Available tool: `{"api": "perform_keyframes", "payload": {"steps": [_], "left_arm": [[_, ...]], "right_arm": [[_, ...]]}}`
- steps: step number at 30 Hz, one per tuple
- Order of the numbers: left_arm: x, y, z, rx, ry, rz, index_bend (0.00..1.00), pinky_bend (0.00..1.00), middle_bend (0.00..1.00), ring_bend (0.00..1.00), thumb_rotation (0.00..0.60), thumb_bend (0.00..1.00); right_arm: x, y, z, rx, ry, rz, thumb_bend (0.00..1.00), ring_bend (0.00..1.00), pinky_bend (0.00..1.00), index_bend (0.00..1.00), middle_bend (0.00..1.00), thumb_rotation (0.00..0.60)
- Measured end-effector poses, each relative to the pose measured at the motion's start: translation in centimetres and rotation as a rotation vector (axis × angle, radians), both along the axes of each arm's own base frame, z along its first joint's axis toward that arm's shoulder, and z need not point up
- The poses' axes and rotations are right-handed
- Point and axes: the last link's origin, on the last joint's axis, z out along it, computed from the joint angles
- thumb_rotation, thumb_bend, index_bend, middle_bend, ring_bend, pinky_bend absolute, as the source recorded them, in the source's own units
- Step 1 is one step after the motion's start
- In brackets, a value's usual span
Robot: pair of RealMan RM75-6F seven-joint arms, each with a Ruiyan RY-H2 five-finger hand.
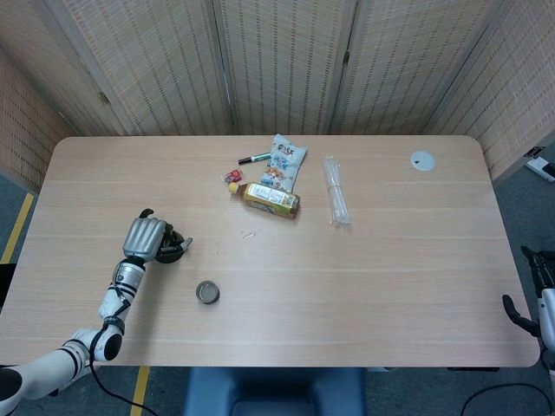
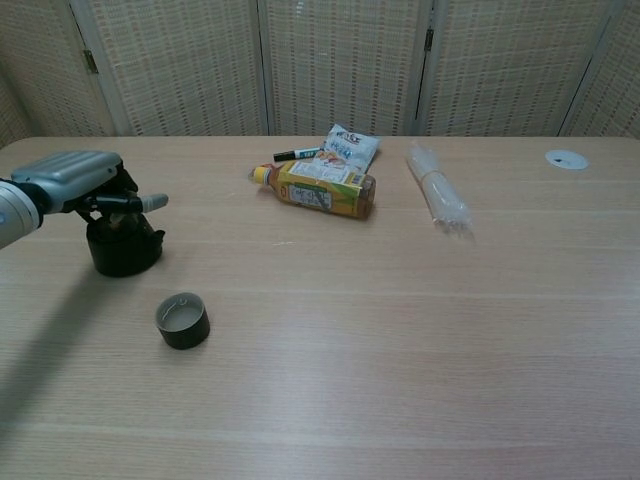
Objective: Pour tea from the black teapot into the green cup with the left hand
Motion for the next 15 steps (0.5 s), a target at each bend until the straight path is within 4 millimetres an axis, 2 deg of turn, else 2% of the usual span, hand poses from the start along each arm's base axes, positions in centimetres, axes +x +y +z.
{"api": "perform_keyframes", "payload": {"steps": [2, 5, 10, 15], "left_arm": [[0.3, 0.0, 0.2, 0.001, -0.018, 0.002, 0.44, 0.16, 0.46, 0.33, 0.127, 0.25], [0.7, 0.0, 0.6, 0.012, -0.054, 0.003, 0.38, 0.12, 0.40, 0.28, 0.127, 0.25], [1.1, 0.0, 1.5, 0.035, -0.117, 0.010, 0.36, 0.12, 0.38, 0.27, 0.128, 0.25], [0.7, -0.1, 1.8, 0.041, -0.103, 0.024, 0.38, 0.12, 0.37, 0.27, 0.129, 0.25]], "right_arm": [[0.0, 0.0, 0.1, -0.002, 0.001, 0.000, 0.38, 0.25, 0.00, 0.08, 0.19, 0.600], [0.1, 0.0, 0.2, -0.006, 0.003, 0.003, 0.38, 0.25, 0.00, 0.08, 0.19, 0.600], [0.2, -0.1, 0.3, -0.002, 0.005, 0.009, 0.38, 0.25, 0.00, 0.08, 0.19, 0.600], [0.4, -0.2, 0.3, -0.004, 0.006, 0.020, 0.38, 0.25, 0.00, 0.08, 0.19, 0.600]]}}
